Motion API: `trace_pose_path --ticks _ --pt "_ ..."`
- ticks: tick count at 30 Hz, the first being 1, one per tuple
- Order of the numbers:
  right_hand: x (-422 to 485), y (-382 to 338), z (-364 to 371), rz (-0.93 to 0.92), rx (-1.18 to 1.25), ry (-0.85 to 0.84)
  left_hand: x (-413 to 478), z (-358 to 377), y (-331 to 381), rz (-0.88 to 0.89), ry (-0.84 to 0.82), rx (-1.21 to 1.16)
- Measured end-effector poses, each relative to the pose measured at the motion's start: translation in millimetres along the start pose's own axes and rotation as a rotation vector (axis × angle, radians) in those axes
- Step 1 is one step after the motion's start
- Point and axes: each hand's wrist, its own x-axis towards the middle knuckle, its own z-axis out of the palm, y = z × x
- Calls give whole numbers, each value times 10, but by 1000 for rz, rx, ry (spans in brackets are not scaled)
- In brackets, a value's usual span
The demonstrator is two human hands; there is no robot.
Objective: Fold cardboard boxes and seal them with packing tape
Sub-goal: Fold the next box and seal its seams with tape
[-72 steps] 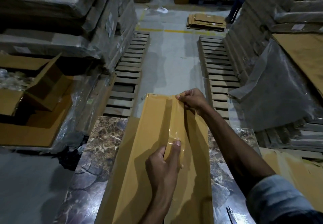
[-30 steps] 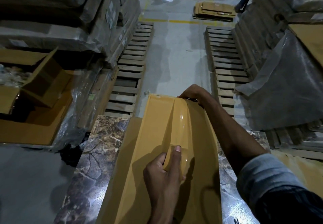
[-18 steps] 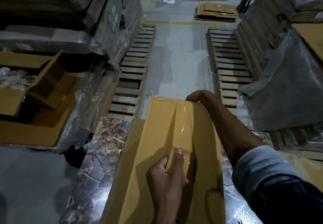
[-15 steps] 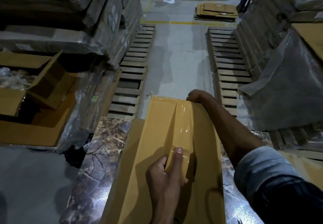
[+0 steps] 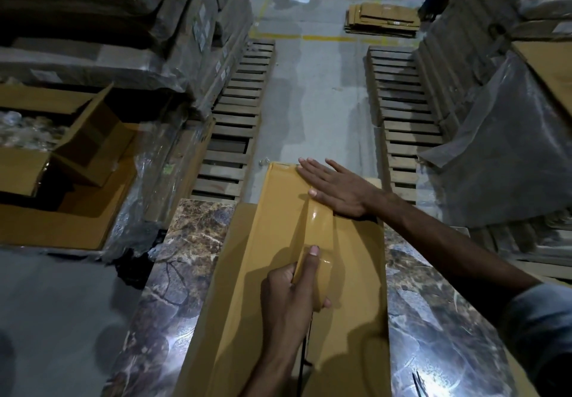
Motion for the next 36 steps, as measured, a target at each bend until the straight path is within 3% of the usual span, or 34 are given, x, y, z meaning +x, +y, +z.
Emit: trace_pose_path --ticks 20,36 --pt "-615 -629 250 -25 61 -18 -427 -259 -109 -37 -88 75" --pt "-1024 -1200 486 -70 41 -36 -1372 -679 -824 -12 -3 207"
